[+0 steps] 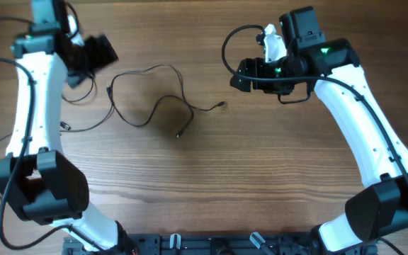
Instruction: Untangle cables
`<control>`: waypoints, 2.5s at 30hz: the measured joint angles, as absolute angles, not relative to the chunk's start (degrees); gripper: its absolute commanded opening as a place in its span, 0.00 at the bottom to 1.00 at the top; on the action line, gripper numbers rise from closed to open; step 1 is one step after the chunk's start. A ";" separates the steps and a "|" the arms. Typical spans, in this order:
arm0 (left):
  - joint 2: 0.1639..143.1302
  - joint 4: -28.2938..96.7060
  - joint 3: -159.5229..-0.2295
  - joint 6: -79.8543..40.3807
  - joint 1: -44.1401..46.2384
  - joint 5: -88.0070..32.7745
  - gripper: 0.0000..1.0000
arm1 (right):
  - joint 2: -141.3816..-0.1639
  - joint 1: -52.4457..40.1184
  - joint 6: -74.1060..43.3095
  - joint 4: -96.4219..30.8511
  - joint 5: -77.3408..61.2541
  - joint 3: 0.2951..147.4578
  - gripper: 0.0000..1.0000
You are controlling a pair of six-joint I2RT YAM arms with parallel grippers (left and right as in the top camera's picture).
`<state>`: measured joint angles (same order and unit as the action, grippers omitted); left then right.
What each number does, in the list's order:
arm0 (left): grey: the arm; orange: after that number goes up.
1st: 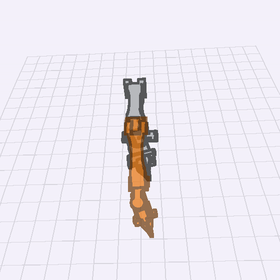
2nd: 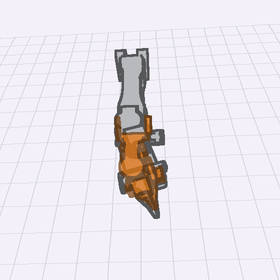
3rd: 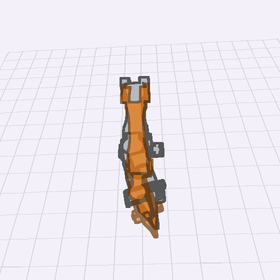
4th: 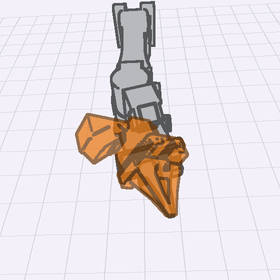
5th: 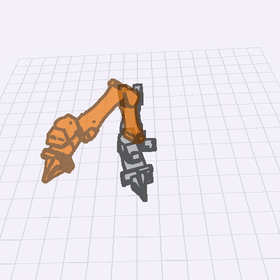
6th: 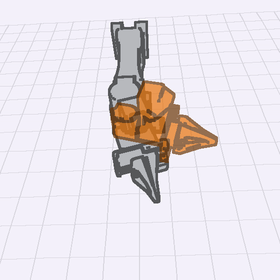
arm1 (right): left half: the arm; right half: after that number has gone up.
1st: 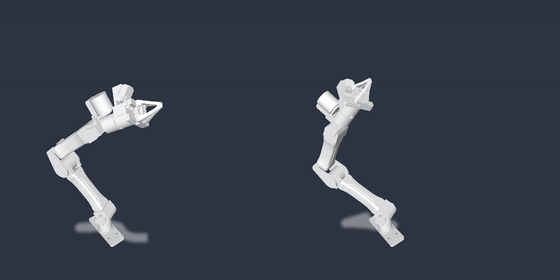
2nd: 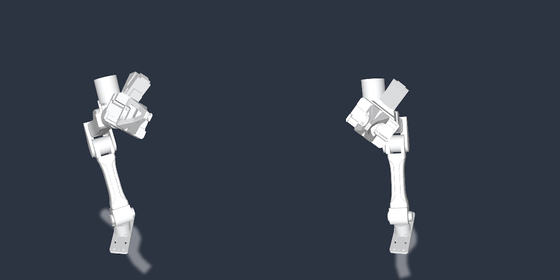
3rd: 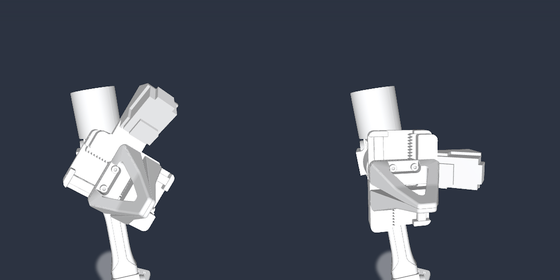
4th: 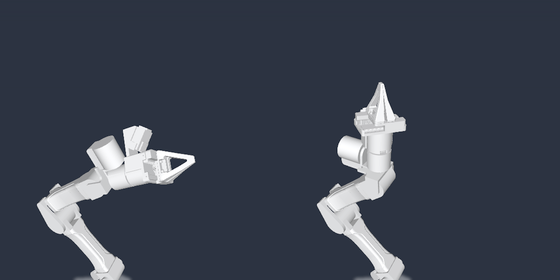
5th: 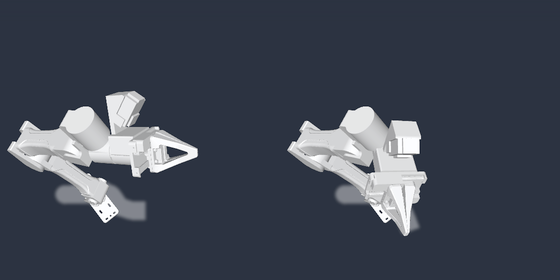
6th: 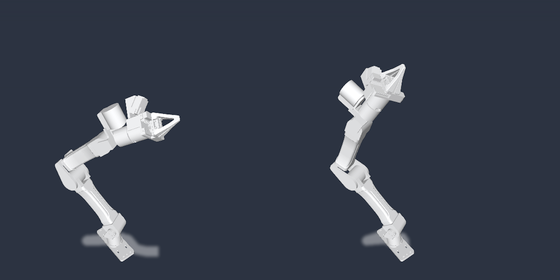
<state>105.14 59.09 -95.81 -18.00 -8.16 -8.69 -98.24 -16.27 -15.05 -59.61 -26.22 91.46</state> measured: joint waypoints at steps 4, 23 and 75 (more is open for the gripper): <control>105.14 57.56 -85.43 -19.38 -8.62 -6.90 0.81 | -98.24 -16.34 -13.39 -59.77 -25.96 91.46 0.86; 105.14 37.89 -62.87 -45.17 -1.63 -2.37 0.38 | -98.24 -16.34 -11.66 -60.23 -24.14 91.46 0.87; 107.94 19.18 -99.66 -18.22 -28.88 1.63 1.00 | -98.24 -16.34 -11.70 -66.28 -23.94 91.39 0.86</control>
